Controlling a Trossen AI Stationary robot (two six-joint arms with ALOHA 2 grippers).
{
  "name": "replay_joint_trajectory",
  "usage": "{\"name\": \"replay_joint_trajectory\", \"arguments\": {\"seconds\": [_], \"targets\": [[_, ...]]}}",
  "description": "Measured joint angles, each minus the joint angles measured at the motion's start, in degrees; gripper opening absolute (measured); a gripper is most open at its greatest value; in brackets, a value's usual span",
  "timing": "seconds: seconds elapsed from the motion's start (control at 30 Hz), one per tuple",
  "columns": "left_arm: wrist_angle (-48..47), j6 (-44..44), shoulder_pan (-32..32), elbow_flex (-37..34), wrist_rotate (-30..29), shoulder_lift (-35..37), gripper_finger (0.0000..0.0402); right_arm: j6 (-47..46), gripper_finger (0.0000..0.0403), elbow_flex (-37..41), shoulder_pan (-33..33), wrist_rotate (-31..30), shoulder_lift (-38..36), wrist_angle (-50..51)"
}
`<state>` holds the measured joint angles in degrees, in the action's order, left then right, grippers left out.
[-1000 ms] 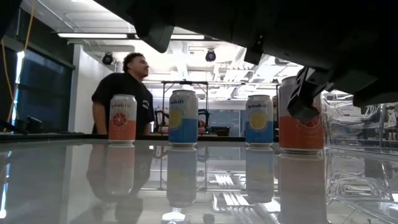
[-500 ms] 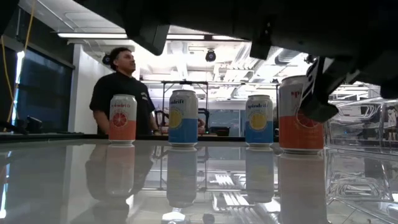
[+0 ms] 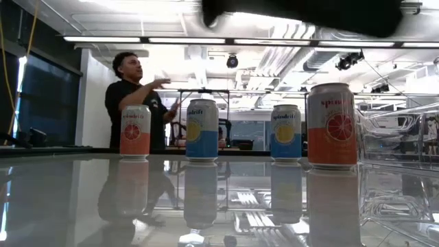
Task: Sort soda cans
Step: Put the right orange-white soda can into the center transparent bin
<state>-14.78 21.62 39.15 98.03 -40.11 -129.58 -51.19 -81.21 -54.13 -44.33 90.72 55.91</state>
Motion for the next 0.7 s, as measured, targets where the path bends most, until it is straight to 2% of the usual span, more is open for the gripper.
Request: {"name": "replay_joint_trajectory", "arguments": {"seconds": [0.1, 0.17, 0.27, 0.37, 0.43, 0.53, 0.7], "targets": [[-2.5, 6.2, 1.6, -6.8, -5.0, 4.2, 0.0000, 8.1, 0.0364, 0.0, 5.6, 3.2, -1.1, 2.0], [0.6, 9.9, 2.4, -13.0, -6.8, 7.1, 0.0000, 11.4, 0.0364, 0.0, 8.7, 2.7, -3.3, 6.7], [10.6, 15.0, 2.7, -24.2, -6.5, 11.3, 0.0000, 12.2, 0.0359, 0.0, 13.9, 1.9, -8.2, 16.0], [24.7, 17.2, 3.3, -35.0, -5.8, 13.6, 0.0000, 16.0, 0.0355, 2.0, 18.7, 4.1, -14.9, 16.7], [34.0, 17.3, 3.5, -40.6, -6.3, 14.7, 0.0000, 18.7, 0.0355, 5.6, 20.9, 7.1, -20.3, 12.6], [45.4, 17.1, 3.5, -45.7, -6.5, 15.5, 0.0000, 23.3, 0.0355, 14.9, 22.1, 8.9, -28.2, 3.1], [49.8, 14.1, 3.4, -47.6, -6.9, 16.5, 0.0000, 28.1, 0.0354, 31.4, 24.1, 12.4, -39.9, -16.0]]}}
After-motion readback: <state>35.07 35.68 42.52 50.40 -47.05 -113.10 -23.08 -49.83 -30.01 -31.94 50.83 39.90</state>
